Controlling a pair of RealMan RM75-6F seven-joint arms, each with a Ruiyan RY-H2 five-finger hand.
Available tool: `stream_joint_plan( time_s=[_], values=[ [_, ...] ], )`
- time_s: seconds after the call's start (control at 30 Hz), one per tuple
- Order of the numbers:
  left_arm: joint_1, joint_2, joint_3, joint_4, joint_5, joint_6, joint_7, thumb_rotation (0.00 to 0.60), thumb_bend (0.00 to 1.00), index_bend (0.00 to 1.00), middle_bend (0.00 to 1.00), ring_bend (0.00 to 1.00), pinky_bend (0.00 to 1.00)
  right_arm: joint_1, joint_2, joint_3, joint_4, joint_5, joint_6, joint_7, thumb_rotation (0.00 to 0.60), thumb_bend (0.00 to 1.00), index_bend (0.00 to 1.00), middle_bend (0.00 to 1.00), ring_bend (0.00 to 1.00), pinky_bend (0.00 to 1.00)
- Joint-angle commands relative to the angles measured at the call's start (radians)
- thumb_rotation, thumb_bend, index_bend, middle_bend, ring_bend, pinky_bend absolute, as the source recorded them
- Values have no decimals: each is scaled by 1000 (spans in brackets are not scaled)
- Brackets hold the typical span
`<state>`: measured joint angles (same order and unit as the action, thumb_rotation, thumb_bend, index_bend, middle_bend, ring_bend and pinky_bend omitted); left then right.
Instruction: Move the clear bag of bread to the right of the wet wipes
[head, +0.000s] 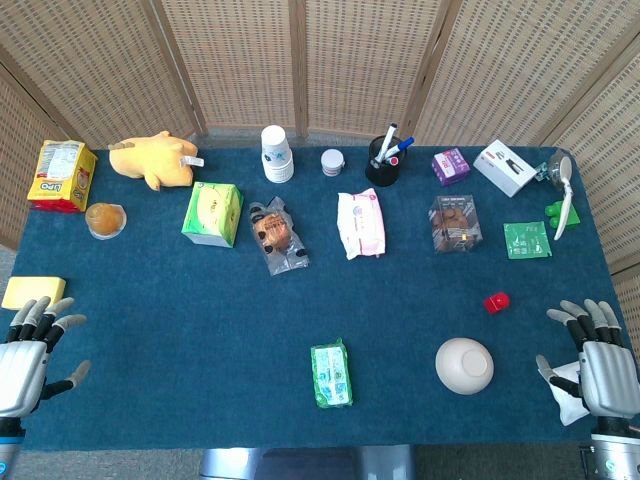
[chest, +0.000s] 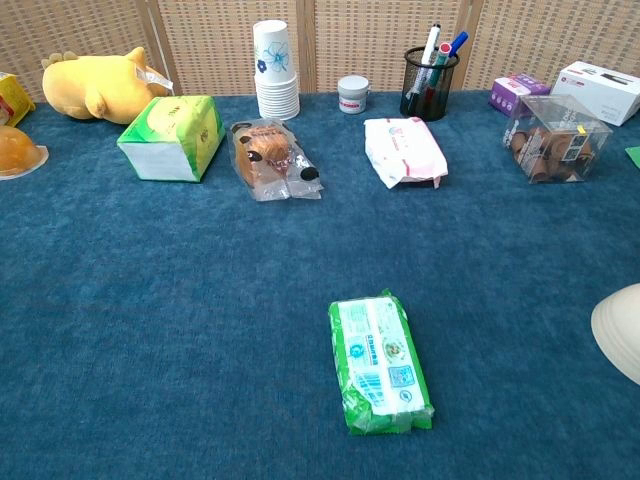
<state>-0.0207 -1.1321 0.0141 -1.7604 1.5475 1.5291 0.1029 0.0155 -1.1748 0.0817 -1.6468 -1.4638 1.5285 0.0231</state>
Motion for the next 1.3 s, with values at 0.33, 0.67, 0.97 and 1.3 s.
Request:
stream_joint_plan(
  time_s=[0.33, 0.67, 0.97, 1.3],
  values=[
    [4, 3, 7, 2, 9, 0, -16, 600, 301, 286, 170, 58, 0, -7, 2, -4, 4, -8, 9, 11, 600, 309, 255, 200, 63, 43],
    [-7, 12, 3, 1, 14, -13, -21, 600, 302, 286, 170, 57, 0, -9, 4, -2, 0, -8, 13, 10, 600, 310, 255, 199, 63, 43],
    [-61, 43, -17, 0, 10, -83, -60, 600, 301, 284, 163, 56, 0, -2, 3, 1, 5, -5, 1, 14, 600, 308, 246, 200, 63, 43],
    [-286, 89, -108, 44, -59, -382, -208, 600, 301, 218, 125, 32, 0, 1, 1, 6, 11, 9, -9, 19, 600, 308, 246, 200, 63, 43]
  ],
)
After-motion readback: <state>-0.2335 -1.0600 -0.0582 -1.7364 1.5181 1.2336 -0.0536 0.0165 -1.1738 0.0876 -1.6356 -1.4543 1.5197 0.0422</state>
